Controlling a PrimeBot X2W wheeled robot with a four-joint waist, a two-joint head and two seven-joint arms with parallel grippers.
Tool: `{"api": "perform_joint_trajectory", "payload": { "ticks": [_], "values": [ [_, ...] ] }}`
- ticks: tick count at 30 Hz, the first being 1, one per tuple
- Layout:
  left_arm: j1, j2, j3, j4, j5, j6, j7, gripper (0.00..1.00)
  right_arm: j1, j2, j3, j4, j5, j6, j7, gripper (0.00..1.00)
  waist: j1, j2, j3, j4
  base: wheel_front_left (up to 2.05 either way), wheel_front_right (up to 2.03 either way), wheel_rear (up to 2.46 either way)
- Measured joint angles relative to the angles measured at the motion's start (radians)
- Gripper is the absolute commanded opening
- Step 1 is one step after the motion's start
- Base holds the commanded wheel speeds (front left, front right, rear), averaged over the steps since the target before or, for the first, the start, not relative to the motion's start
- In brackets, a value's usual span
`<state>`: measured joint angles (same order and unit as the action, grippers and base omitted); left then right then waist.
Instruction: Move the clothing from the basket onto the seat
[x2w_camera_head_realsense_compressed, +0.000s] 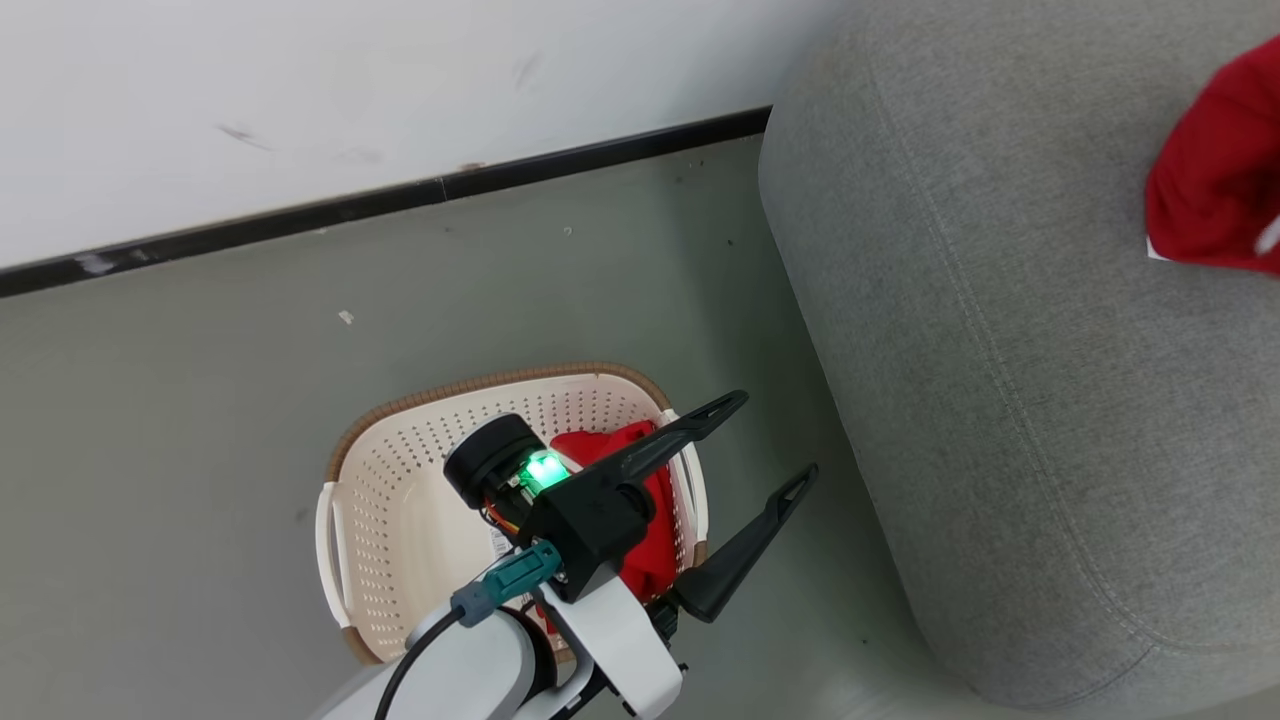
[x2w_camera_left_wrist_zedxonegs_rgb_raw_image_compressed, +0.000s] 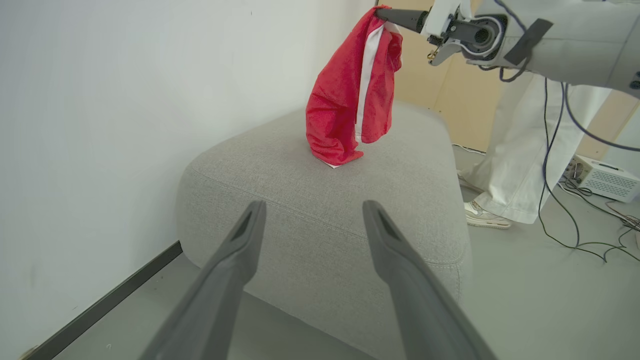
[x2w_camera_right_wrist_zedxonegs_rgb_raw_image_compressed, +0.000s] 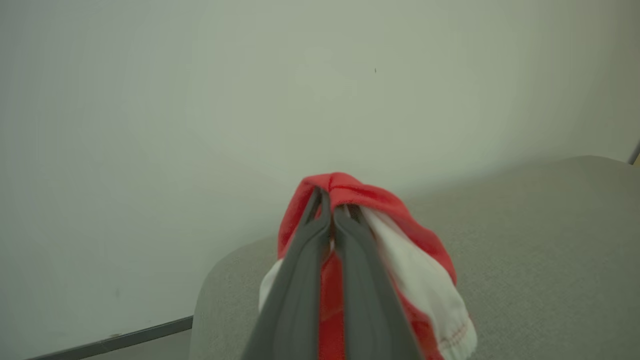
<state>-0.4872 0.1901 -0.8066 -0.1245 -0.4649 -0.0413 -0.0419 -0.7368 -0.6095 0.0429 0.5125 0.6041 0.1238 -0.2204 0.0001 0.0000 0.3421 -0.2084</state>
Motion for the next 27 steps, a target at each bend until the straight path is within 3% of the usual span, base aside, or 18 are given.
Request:
{"api": "perform_joint_trajectory", "payload": {
  "ticks": [11,17,20,21,22,23,24,27],
  "values": [
    [-0.042,0.006,0.002,-0.003,0.021,-0.007,0.016,1.00,0.120,0.123,-0.029,0.150,0.038,0.000,-0.020,0.00,0.0000,0.0000,0.066,0.007,0.00,0.00,0.00],
    [-0.062,0.007,0.003,-0.003,0.028,-0.010,0.019,1.00,0.133,0.135,-0.028,0.176,0.040,0.000,-0.027,0.00,0.0000,0.0000,0.097,0.007,0.00,0.00,0.00],
    [-0.071,0.009,0.007,-0.002,0.029,-0.010,0.019,1.00,0.145,0.141,-0.026,0.179,0.036,0.000,-0.027,0.44,0.0000,0.0000,0.110,0.005,0.00,0.00,0.00],
    [-0.075,0.010,0.009,-0.002,0.029,-0.011,0.018,1.00,0.143,0.146,-0.024,0.178,0.035,0.000,-0.028,0.68,0.0000,0.0000,0.114,0.003,0.00,0.00,0.00],
    [-0.078,0.013,0.016,0.000,0.032,-0.011,0.017,1.00,0.141,0.156,-0.016,0.177,0.033,0.000,-0.029,0.85,-0.0001,0.0000,0.117,0.000,0.00,0.00,0.00],
    [-0.078,0.018,0.021,0.005,0.035,-0.011,0.013,1.00,0.140,0.168,-0.006,0.177,0.028,0.000,-0.030,0.85,0.0000,0.0000,0.119,-0.004,0.00,0.00,0.00],
    [-0.078,0.026,0.022,0.012,0.035,-0.015,0.009,1.00,0.142,0.178,0.004,0.177,0.024,0.000,-0.030,1.00,0.0000,0.0000,0.120,-0.008,0.00,0.00,0.00],
    [-0.078,0.032,0.024,0.024,0.035,-0.016,0.004,1.00,0.156,0.187,0.002,0.164,0.014,0.000,-0.030,1.00,0.0000,0.0000,0.117,-0.016,0.00,0.00,0.00]
  ]
}}
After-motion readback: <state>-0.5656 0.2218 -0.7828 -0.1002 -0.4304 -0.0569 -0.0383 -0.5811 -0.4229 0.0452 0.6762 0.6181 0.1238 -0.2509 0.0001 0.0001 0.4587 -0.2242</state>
